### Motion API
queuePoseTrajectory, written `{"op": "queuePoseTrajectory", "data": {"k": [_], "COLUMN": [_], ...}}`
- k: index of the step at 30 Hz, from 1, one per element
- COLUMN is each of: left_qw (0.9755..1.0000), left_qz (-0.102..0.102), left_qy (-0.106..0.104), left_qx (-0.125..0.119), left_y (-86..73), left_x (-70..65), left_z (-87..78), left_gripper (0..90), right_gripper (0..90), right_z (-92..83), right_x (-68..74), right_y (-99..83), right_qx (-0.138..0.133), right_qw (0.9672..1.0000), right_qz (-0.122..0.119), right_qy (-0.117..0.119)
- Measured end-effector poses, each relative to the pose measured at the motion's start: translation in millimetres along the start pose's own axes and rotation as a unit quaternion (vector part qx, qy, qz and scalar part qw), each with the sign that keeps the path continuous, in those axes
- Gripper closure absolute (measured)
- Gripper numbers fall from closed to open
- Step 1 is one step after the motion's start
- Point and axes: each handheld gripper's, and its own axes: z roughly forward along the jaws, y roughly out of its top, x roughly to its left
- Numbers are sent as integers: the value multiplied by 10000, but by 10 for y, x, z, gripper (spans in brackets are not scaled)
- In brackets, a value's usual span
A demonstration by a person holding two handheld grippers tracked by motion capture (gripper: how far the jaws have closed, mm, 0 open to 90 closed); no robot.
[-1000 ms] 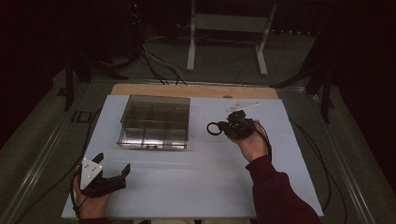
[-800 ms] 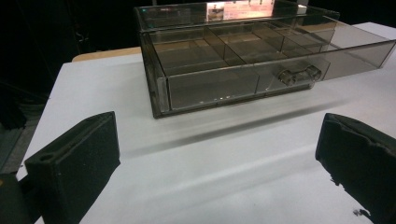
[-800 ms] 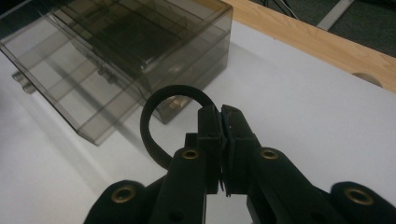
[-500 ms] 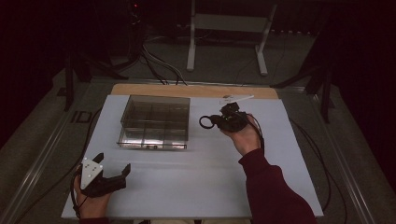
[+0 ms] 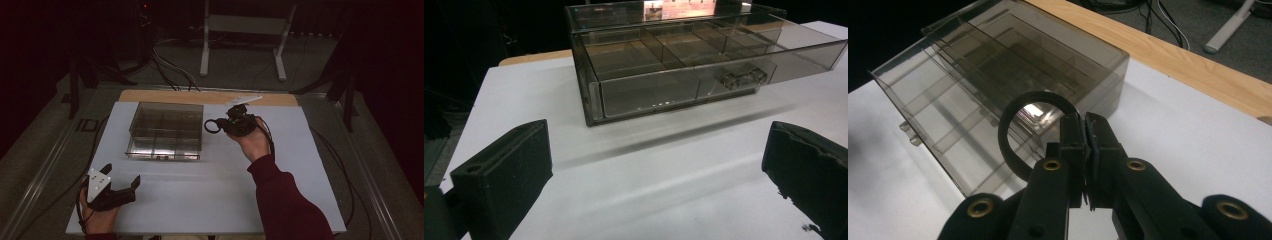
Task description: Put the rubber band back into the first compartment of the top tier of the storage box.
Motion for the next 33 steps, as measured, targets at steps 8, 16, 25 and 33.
{"op": "queuePoseTrajectory", "data": {"k": [8, 16, 25, 33], "left_qw": [10000, 10000, 10000, 10000], "left_qz": [-8, -7, 0, -9], "left_qy": [-1, -3, 3, -7], "left_qx": [5, -1, 6, -2], "left_y": [-2, -2, -4, -3], "left_x": [3, 6, 12, 11], "left_z": [1, 3, 4, -2], "left_gripper": [6, 6, 6, 6], "right_gripper": [882, 881, 882, 883], "right_z": [56, 115, 203, 305], "right_x": [72, 115, 235, 360], "right_y": [87, 156, 278, 374], "right_qx": [-36, -90, -125, -125], "right_qw": [10000, 9998, 9996, 9994], "right_qz": [-31, 18, -72, -133], "right_qy": [86, 191, 234, 293]}}
